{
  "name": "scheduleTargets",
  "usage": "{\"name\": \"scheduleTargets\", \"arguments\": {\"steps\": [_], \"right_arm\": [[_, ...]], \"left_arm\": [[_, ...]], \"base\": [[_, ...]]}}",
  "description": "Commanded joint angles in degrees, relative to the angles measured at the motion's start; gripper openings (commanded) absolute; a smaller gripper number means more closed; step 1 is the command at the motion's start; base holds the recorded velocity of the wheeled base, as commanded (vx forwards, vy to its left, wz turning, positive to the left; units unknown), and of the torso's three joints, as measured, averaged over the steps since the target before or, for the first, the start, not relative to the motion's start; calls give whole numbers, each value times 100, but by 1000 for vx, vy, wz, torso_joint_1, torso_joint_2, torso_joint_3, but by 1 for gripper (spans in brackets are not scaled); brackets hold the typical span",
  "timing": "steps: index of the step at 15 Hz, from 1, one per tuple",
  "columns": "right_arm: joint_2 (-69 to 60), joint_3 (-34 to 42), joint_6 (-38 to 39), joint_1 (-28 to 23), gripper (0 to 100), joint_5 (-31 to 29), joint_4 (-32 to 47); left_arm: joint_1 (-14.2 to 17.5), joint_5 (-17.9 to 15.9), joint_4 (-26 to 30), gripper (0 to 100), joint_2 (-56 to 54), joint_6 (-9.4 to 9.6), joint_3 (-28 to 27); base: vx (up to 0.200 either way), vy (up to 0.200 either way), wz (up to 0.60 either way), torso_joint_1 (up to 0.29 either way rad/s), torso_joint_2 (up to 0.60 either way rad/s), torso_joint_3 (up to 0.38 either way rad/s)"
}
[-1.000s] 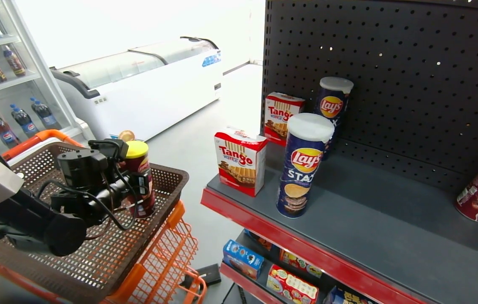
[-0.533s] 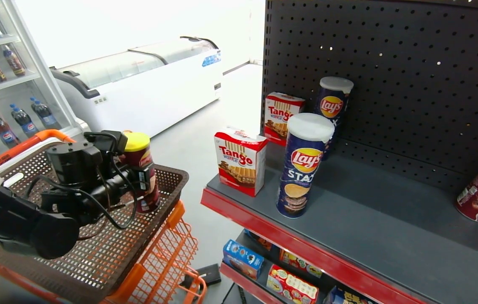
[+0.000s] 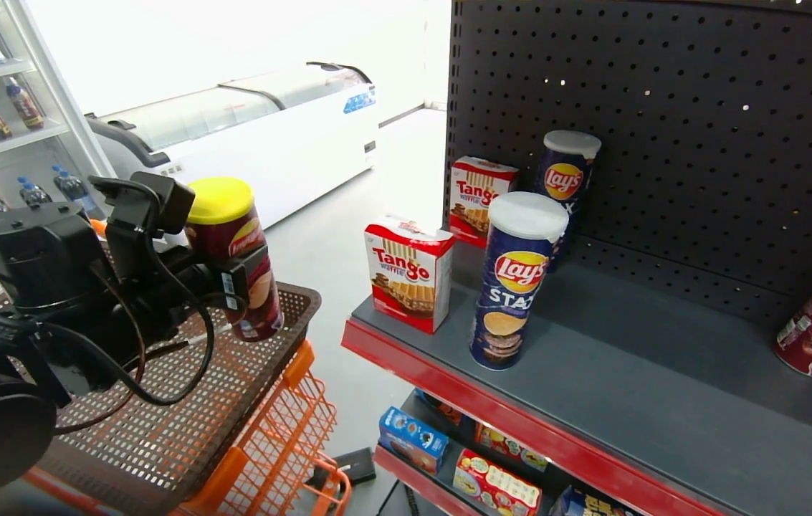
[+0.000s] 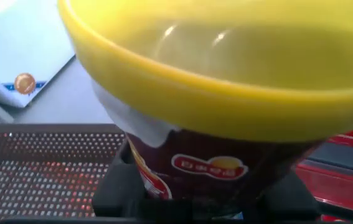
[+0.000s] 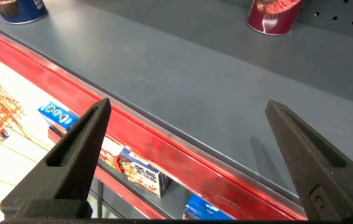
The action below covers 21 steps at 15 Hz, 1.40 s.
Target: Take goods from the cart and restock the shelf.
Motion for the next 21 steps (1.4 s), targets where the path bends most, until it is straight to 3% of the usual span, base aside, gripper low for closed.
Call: {"name": "scheduleTargets", "arguments": {"steps": [1, 4, 5, 6, 8, 12, 15, 18, 21], "right_arm": [[1, 0, -1, -5, 100, 1, -4], [1, 0, -1, 4, 100, 1, -4], [1, 0, -1, 4, 100, 1, -4], [1, 0, -1, 4, 100, 1, -4], [1, 0, -1, -5, 100, 1, -4], [1, 0, -1, 4, 100, 1, -4], [1, 0, -1, -5, 100, 1, -4], [1, 0, -1, 4, 100, 1, -4], [1, 0, -1, 4, 100, 10, 5]], "left_arm": [[-360, -52, -16, 0, -297, 30, 56], [-958, -78, -16, 0, -561, 30, 258], [-1011, -113, -7, 0, -587, 22, 284], [-1283, -394, -33, 0, -640, -40, 354], [-1564, -605, -60, 0, -649, -163, 346], [-1758, -755, 28, 0, -825, -172, 460], [-2171, -764, 907, 0, -1299, -207, 460], [-2408, -764, 1021, 0, -1326, -224, 381], [-2883, -1054, 1127, 0, -1475, -304, 460]], "base": [[0, 0, 0, 0, 0, 0], [0, 0, 0, 0, 0, 0], [0, 0, 0, 0, 0, 0], [0, 0, 0, 0, 0, 0], [0, 0, 0, 0, 0, 0], [0, 0, 0, 0, 0, 0], [0, 0, 0, 0, 0, 0], [0, 0, 0, 0, 0, 0], [0, 0, 0, 0, 0, 0]]}}
